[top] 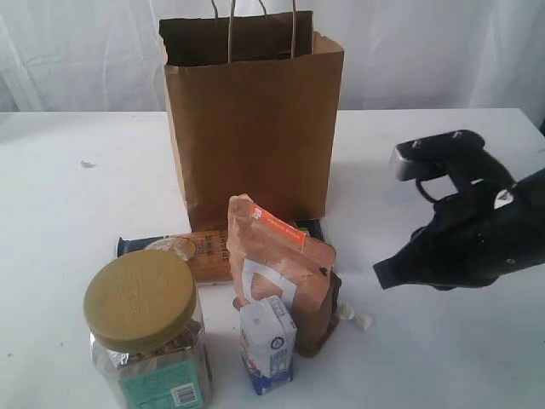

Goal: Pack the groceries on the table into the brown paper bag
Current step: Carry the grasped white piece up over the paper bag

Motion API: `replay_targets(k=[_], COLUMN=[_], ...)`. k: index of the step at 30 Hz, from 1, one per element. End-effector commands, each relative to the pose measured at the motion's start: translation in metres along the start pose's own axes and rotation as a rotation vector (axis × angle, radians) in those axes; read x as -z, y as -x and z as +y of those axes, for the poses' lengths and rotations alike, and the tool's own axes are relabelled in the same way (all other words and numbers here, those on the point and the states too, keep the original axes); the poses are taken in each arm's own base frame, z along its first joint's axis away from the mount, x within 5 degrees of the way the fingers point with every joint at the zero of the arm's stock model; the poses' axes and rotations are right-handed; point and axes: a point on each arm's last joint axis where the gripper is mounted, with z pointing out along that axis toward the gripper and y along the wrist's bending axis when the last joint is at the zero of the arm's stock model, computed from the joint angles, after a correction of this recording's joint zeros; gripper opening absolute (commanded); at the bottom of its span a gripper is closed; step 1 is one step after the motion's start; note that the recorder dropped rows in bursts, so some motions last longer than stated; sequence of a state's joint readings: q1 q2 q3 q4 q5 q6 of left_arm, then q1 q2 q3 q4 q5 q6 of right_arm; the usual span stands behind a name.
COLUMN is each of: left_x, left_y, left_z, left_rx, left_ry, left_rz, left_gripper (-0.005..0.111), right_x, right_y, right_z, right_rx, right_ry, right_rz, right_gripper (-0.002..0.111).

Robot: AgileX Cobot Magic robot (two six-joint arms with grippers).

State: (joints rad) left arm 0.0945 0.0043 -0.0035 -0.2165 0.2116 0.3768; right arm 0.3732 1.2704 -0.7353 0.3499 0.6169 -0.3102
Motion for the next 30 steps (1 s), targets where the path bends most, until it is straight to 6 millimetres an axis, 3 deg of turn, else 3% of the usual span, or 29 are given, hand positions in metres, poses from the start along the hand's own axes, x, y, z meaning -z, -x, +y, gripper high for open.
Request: replay_targets(k=[1,8,14,21,30], left_x=[0.000,0.000,0.000,0.000,0.000], left_y=[-0.001,-0.001,-0.001,-0.001,-0.001], left_z=[0.000,0.000,0.000,0.000,0.000], left_rx=[0.005,0.005,0.005,0.005,0.005], left_ry=[0.002,0.002,0.002,0.002,0.002], left_rz=[-0.003,-0.003,-0.003,-0.003,-0.003], left_gripper=[0.000,0.000,0.000,0.000,0.000], right_x=[0.047,0.125,0.143,0.126,0.066], right_y=[0.010,0.064,0.119,0.178,0.231], right_z=[0.011,0.029,0.032,0.027,0.016], right_rx=[0.045,-0.079,-0.134,-0.136,-0.101], right_ry=[0.004,0.101,0.160,0.158,0.158], right_rz=[-0.171,-0.622,-0.754,-0.784,-0.726], right_gripper=[0.000,0.000,0.000,0.000,0.000])
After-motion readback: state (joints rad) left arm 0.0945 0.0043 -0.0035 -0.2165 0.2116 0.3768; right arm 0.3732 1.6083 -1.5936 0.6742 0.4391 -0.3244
